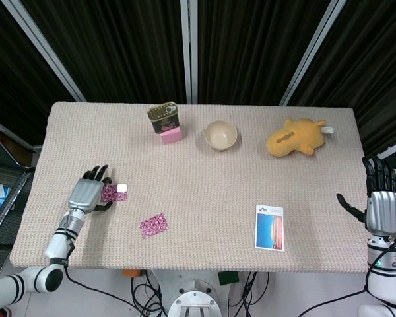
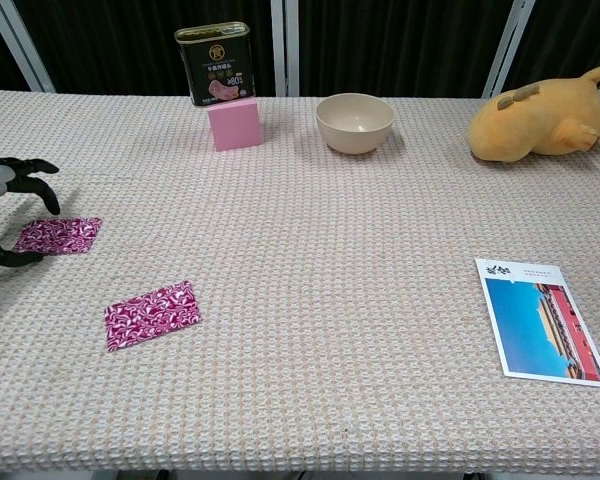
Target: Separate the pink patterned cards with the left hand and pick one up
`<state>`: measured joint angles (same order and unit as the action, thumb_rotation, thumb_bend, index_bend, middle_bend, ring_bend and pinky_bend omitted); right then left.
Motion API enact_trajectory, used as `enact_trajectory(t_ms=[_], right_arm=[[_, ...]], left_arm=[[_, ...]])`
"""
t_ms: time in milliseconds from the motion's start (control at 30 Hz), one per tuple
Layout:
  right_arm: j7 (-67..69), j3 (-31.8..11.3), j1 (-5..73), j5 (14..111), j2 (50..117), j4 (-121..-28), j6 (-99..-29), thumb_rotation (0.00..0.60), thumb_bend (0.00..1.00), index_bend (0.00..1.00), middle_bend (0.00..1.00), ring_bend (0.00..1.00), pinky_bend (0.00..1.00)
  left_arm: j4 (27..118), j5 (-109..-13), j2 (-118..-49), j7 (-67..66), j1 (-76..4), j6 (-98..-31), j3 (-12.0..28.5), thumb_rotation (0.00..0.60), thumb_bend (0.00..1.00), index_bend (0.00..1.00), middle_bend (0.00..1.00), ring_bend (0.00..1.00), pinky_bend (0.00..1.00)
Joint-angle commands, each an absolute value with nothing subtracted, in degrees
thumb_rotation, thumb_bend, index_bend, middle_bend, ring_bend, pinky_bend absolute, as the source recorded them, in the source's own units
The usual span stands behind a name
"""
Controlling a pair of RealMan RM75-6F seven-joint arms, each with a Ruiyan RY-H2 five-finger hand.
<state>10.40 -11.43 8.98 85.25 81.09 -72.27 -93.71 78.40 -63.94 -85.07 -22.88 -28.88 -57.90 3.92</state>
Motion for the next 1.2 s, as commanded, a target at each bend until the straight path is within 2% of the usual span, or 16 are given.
enact_trajectory(t_ms=[33, 167, 567, 667, 767, 967, 1200], right_arm=[[10.4, -11.4, 9.0, 85.3, 81.1, -72.3, -93.7, 0.6, 0.39, 0.0, 0.0, 0.0, 0.0], [10.4, -11.5, 9.0, 85.3, 81.0, -72.4, -93.9, 0.6, 0.39, 0.0, 0.0, 0.0, 0.0], [11.0, -11.9, 9.4, 85.3, 81.2, -72.2, -93.8, 0.6, 0.39, 0.0, 0.0, 0.0, 0.0], [11.4, -12.1, 9.4, 85.2, 81.0, -72.2, -93.8, 0.6, 0.39, 0.0, 0.0, 0.0, 0.0], [12.3, -12.2, 9.5, 84.9, 81.0, -71.9, -93.5, 0.6, 0.39, 0.0, 0.0, 0.0, 0.0], [14.3, -11.9, 9.5, 84.5, 81.5, -70.2, -92.6, 0.6, 0.39, 0.0, 0.0, 0.0, 0.0], [15.6, -11.8, 9.3, 84.7, 81.7, -69.3, -93.1, 0.6, 0.4, 0.0, 0.0, 0.0, 0.0]], left_arm=[[78.6, -64.0, -85.0, -22.9, -28.8, -58.1, 3.9, 0.459, 0.22, 0.27, 0.01, 0.0, 0.15], [80.2, -64.6, -84.5, -22.5, -28.4, -59.0, 3.9, 0.458, 0.22, 0.25, 0.01, 0.0, 0.15], [94.7, -72.9, -80.0, -23.5, -26.4, -64.8, 0.8, 0.457, 0.21, 0.25, 0.01, 0.0, 0.15], [98.2, -72.6, -79.3, -25.4, -26.0, -64.7, -0.3, 0.429, 0.2, 0.25, 0.01, 0.0, 0.15], [100.7, -71.4, -79.1, -27.8, -25.6, -64.7, -1.1, 0.365, 0.19, 0.25, 0.01, 0.0, 0.15], [103.5, -70.0, -80.6, -32.2, -24.6, -65.8, -2.4, 0.33, 0.18, 0.25, 0.02, 0.0, 0.15], [101.6, -70.4, -85.6, -36.8, -23.8, -67.4, -3.6, 0.305, 0.18, 0.22, 0.02, 0.0, 0.15]])
